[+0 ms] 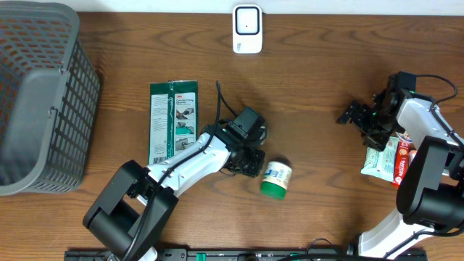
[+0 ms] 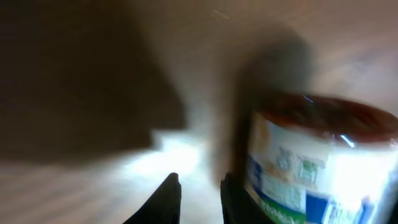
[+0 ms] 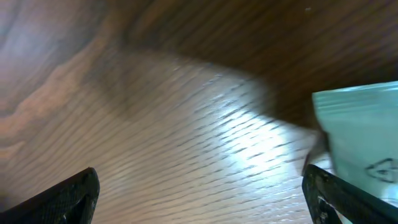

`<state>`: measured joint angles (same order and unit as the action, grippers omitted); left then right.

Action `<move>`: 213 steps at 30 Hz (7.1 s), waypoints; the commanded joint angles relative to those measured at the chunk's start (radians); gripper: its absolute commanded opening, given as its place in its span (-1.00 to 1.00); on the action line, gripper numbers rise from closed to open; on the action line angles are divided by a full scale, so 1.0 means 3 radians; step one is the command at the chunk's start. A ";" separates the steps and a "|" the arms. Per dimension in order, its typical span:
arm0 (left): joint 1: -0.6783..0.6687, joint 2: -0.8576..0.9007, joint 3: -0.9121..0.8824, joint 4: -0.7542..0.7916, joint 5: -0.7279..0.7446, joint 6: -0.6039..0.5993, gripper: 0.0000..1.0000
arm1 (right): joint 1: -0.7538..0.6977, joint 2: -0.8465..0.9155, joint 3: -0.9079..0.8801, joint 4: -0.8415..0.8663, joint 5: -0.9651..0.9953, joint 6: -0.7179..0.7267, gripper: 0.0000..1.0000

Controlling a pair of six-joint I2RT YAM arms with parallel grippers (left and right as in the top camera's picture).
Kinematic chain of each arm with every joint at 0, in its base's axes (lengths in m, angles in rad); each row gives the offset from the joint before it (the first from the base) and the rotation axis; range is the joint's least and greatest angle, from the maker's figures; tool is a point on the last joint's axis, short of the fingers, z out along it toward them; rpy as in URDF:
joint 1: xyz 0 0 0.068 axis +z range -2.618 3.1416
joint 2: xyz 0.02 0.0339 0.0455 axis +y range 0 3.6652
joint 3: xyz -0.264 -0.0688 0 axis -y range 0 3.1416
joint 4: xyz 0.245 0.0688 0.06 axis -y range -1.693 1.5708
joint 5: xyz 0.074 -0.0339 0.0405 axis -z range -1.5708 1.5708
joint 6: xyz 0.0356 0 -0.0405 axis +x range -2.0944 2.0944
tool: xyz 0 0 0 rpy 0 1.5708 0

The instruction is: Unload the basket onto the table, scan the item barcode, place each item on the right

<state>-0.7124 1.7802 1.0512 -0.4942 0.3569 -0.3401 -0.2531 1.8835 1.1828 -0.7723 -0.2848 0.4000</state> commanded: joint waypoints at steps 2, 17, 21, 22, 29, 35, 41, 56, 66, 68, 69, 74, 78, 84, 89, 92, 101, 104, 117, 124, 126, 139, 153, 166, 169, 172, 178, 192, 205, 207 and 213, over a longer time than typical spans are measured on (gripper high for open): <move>0.0003 -0.0078 0.0045 0.0033 -0.0656 0.0048 -0.54 | -0.0004 -0.0084 0.0155 -0.0150 -0.0356 -0.0083 0.94; 0.0102 -0.0080 0.0045 0.0095 -0.0614 0.0128 -0.63 | 0.0876 -0.0121 0.1151 -0.1546 -0.0643 -0.0366 0.99; 0.0331 -0.0182 0.0069 0.0032 -0.0521 0.0116 -0.77 | 0.1183 -0.0134 0.1151 -0.1843 -0.0664 -0.0365 0.88; 0.0407 -0.0234 0.0089 0.0003 -0.0520 0.0116 -0.77 | 0.1260 -0.0146 0.1151 -0.1921 -0.0649 -0.0365 0.81; 0.1116 -0.0762 0.0139 -0.0042 -0.0533 0.0117 -0.66 | 0.1797 -0.0404 0.1125 -0.2211 -0.0587 -0.0202 0.71; 0.1607 -0.0880 0.0137 -0.0057 -0.0533 0.0117 -0.39 | 0.2359 -0.0675 0.1124 -0.2204 0.0083 0.0754 0.81; 0.1757 -0.0853 0.0080 -0.0093 -0.0533 0.0118 -0.14 | 0.2984 -0.0718 0.1072 -0.2188 0.0589 0.1843 0.84; 0.1751 -0.0852 -0.0001 -0.0170 -0.0809 0.0120 0.20 | 0.3487 -0.0718 0.0273 -0.1822 0.0895 0.3215 0.98; 0.1751 -0.0821 -0.0001 -0.0170 -0.1047 0.0118 0.22 | 0.3479 -0.0717 -0.0184 -0.0893 0.0749 0.2665 0.98; 0.1751 -0.0818 -0.0001 -0.0170 -0.1047 0.0118 0.22 | 0.3464 -0.0718 -0.0209 -0.0895 0.0744 0.2665 0.99; 0.1751 -0.0815 -0.0001 -0.0170 -0.1045 0.0118 0.22 | 0.3464 -0.0718 -0.0214 -0.0893 0.0739 0.2665 0.98; 0.1751 -0.0814 -0.0001 -0.0168 -0.1045 0.0118 0.22 | 0.3464 -0.0717 -0.0309 -0.0886 0.0581 0.2907 0.98; 0.1751 -0.0814 -0.0001 -0.0170 -0.1045 0.0118 0.22 | 0.3452 -0.0717 -0.0561 -0.0617 0.0577 0.3128 0.98; 0.1751 -0.0814 -0.0001 -0.0169 -0.1044 0.0118 0.23 | 0.3385 -0.0717 -0.0715 -0.0295 0.0810 0.3119 0.66; 0.1751 -0.0814 -0.0001 -0.0169 -0.1044 0.0117 0.23 | 0.3363 -0.0720 -0.0713 -0.0155 0.1020 0.2497 0.86; 0.1751 -0.0814 -0.0001 -0.0169 -0.1044 0.0117 0.23 | 0.3288 -0.0725 -0.0687 0.0076 0.0813 0.1651 0.98; 0.1751 -0.0814 -0.0001 -0.0169 -0.1044 0.0117 0.23 | 0.2469 -0.0724 -0.0535 0.0094 0.0192 0.0175 0.99; 0.1751 -0.0814 -0.0001 -0.0169 -0.1044 0.0117 0.23 | 0.2253 -0.0724 -0.0535 0.0093 0.0139 0.0131 0.99; 0.1751 -0.0814 -0.0001 -0.0167 -0.1044 0.0117 0.23 | 0.2330 -0.0724 -0.0551 -0.0066 -0.0548 0.0338 0.98; 0.1751 -0.0814 -0.0001 -0.0167 -0.1044 0.0116 0.23 | 0.2490 -0.0717 -0.0552 -0.0004 -0.0268 0.0557 0.98; 0.1751 -0.0814 -0.0001 -0.0167 -0.1044 0.0116 0.23 | 0.2561 -0.0717 -0.0552 0.0050 -0.0301 0.0704 0.98; 0.1750 -0.0814 -0.0001 -0.0167 -0.1044 0.0116 0.24 | 0.3197 -0.0717 -0.0552 0.0146 -0.0476 0.1438 0.98; 0.1750 -0.0814 -0.0001 -0.0168 -0.1044 0.0093 0.23 | 0.3152 -0.0718 -0.0552 0.0463 0.0824 0.0385 0.99; 0.1750 -0.0655 -0.0001 -0.0140 -0.1044 0.0093 0.23 | 0.2733 -0.0738 -0.0518 0.0427 0.0088 -0.0295 0.98; 0.1750 -0.0595 -0.0001 -0.0128 -0.1044 0.0092 0.23 | 0.2654 -0.0739 -0.0518 0.0383 -0.0420 -0.0557 0.99; 0.1751 -0.0575 -0.0001 -0.0109 -0.1044 0.0093 0.23 | 0.2630 -0.0739 -0.0518 0.0320 -0.0469 -0.0646 0.98; 0.1750 -0.0575 -0.0001 -0.0104 -0.1044 0.0093 0.23 | 0.2628 -0.0739 -0.0518 0.0352 -0.0450 -0.0654 0.99; 0.1750 -0.0575 -0.0001 -0.0104 -0.1044 0.0093 0.23 | 0.2294 -0.0743 -0.0151 0.0235 -0.0476 -0.0587 0.98; 0.1750 -0.0575 -0.0001 -0.0090 -0.1044 0.0093 0.23 | 0.2134 -0.0743 -0.0134 -0.0234 -0.0477 -0.0846 0.99; 0.1750 -0.0575 -0.0001 -0.0090 -0.1044 0.0093 0.24 | 0.2192 -0.0743 -0.0135 -0.0285 -0.0476 -0.1128 0.98; 0.1750 -0.0575 -0.0001 -0.0090 -0.1044 0.0093 0.23 | 0.2405 -0.0741 -0.0139 -0.0290 -0.0418 -0.1504 0.98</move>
<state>-0.1890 1.6009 1.0676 -0.5224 0.0601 -0.3138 0.4393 1.6749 1.1271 -0.8642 -0.4137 0.0425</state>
